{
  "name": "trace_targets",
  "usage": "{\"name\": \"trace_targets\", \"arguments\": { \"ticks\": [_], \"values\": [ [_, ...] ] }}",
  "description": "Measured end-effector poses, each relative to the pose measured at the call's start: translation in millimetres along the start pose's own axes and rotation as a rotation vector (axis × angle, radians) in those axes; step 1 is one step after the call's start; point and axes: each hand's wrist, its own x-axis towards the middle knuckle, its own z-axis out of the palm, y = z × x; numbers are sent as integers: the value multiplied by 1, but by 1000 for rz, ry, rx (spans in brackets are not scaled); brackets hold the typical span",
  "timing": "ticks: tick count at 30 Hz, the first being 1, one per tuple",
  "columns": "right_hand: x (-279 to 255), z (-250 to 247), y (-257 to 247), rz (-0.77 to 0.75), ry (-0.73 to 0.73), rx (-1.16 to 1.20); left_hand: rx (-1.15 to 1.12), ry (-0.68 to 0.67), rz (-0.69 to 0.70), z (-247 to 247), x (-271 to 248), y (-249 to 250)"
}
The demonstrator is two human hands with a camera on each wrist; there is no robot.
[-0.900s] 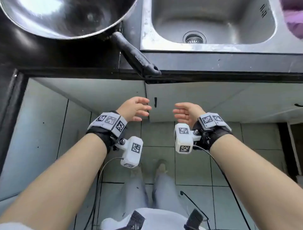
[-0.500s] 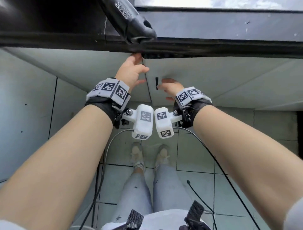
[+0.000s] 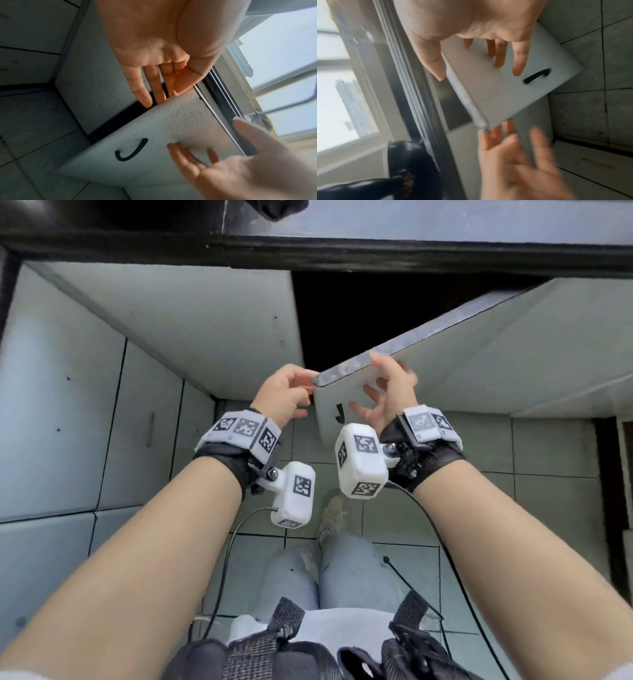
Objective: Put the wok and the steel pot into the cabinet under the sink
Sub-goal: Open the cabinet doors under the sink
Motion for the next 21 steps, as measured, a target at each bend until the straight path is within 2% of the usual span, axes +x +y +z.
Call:
{"name": "trace_targets", "arguments": {
  "ticks": [2, 6, 10, 16, 18, 21],
  "values": [
    [-16, -12, 0, -44, 27, -66, 24, -60, -3, 11, -21, -12],
    [-48, -39, 15, -134, 121, -420, 14, -181, -20, 42, -60, -35],
    [-70, -81, 13, -201, 143, -556, 24, -299, -26, 72, -93, -46],
    [-88, -145, 10, -287, 146, -641, -29, -508, -145, 117, -113, -55],
    [-88, -171, 9, -337, 136, -631, -50, -528, -157, 135, -115, -49],
    [-88, -206, -2, -364, 167, -767, -104, -485, -147, 160, -112, -34]
  ]
}}
